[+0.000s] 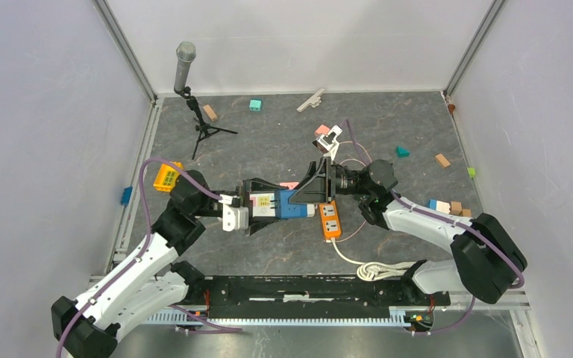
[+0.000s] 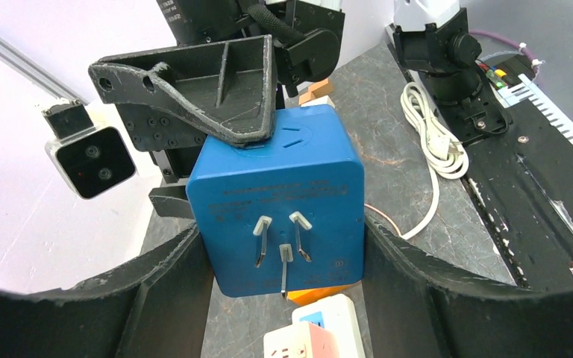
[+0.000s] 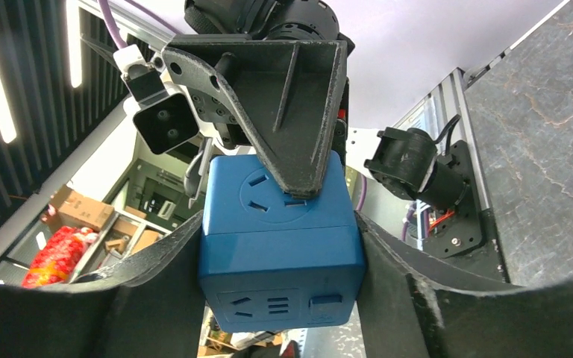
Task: Insert the plug
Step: Pick up the plug from the center of the board.
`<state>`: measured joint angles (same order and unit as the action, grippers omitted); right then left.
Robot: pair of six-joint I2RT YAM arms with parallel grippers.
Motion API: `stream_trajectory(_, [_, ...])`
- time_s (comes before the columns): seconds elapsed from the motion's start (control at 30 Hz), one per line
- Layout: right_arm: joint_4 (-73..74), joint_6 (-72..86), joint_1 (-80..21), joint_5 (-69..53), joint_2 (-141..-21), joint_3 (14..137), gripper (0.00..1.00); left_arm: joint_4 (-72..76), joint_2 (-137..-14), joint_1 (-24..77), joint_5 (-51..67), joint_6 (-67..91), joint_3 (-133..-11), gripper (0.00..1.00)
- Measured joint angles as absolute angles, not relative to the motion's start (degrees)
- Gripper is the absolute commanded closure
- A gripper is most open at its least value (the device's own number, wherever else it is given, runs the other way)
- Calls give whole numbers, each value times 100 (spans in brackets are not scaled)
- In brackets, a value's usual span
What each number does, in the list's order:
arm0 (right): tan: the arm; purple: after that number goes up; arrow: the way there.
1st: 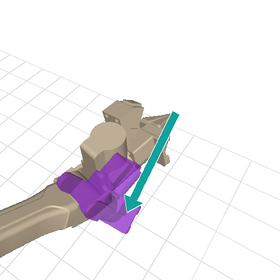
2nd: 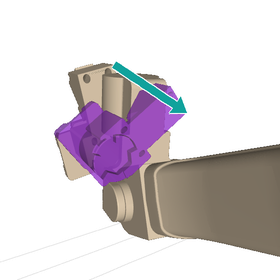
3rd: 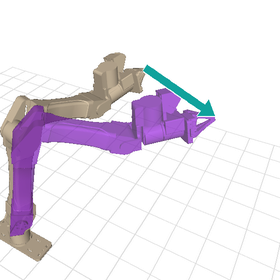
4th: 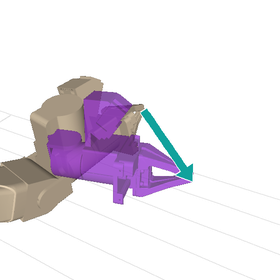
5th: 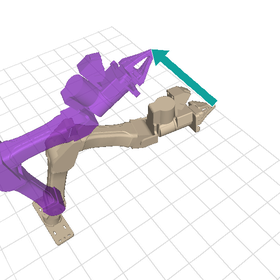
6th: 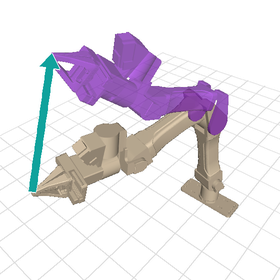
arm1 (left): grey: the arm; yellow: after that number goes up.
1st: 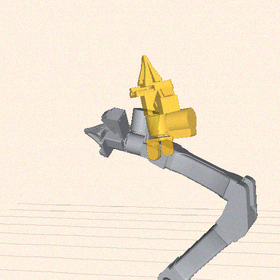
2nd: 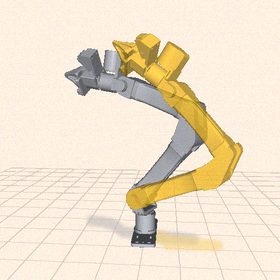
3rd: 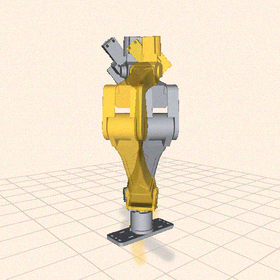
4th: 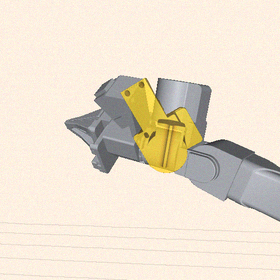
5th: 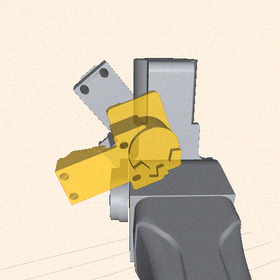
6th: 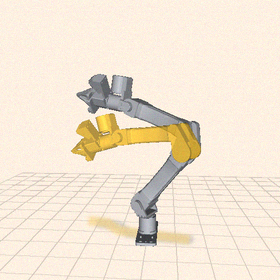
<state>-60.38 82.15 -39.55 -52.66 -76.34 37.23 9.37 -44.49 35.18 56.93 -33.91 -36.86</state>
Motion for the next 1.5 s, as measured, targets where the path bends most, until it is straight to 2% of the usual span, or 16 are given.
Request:
stream_trajectory(0.1, [-6082,8219,-3962,-5282,-7671,3723,64,932,-4447,3522,5697,-3387,-3701,98])
stream_trajectory(0.2, [-6136,8226,-3964,-5293,-7682,3721,100,932,-4442,3522,5693,-3391,-3704,98])
stream_trajectory(0.23, [-6165,8230,-3964,-5293,-7688,3721,100,932,-4438,3522,5690,-3391,-3704,91])
stream_trajectory(0.3, [-6215,8241,-3964,-5297,-7703,3715,100,932,-4431,3522,5684,-3391,-3704,60])
stream_trajectory(0.33, [-6235,8248,-3964,-5299,-7712,3712,100,930,-4429,3524,5680,-3389,-3704,38])
stream_trajectory(0.37, [-6250,8248,-3964,-5306,-7723,3712,100,928,-4427,3524,5660,-3385,-3704,9])
stream_trajectory(0.4, [-6257,8246,-3964,-5315,-7734,3712,100,921,-4423,3524,5638,-3374,-3704,1])
stream_trajectory(0.6, [-6023,7929,-3924,-5384,-7728,3688,100,867,-4362,3535,5087,-3116,-3664,0])
stream_trajectory(0.7, [-5371,7389,-3780,-5382,-7583,3691,100,867,-4226,3538,4718,-2825,-3496,0])
stream_trajectory(0.83, [-3435,5990,-3380,-5286,-7297,3883,100,886,-3918,3538,4036,-2137,-3155,0])
stream_trajectory(1.0, [-1017,4086,-2825,-4805,-7087,4397,100,869,-3599,3538,2541,-523,-2685,0])
stream_trajectory(1.2, [248,2915,-2373,-4475,-6772,4410,100,141,-3767,3538,1177,1509,-2635,0])
stream_trajectory(1.5, [926,2126,-2335,-4193,-6681,4086,100,-1142,-5177,3533,1221,3218,-2740,9])
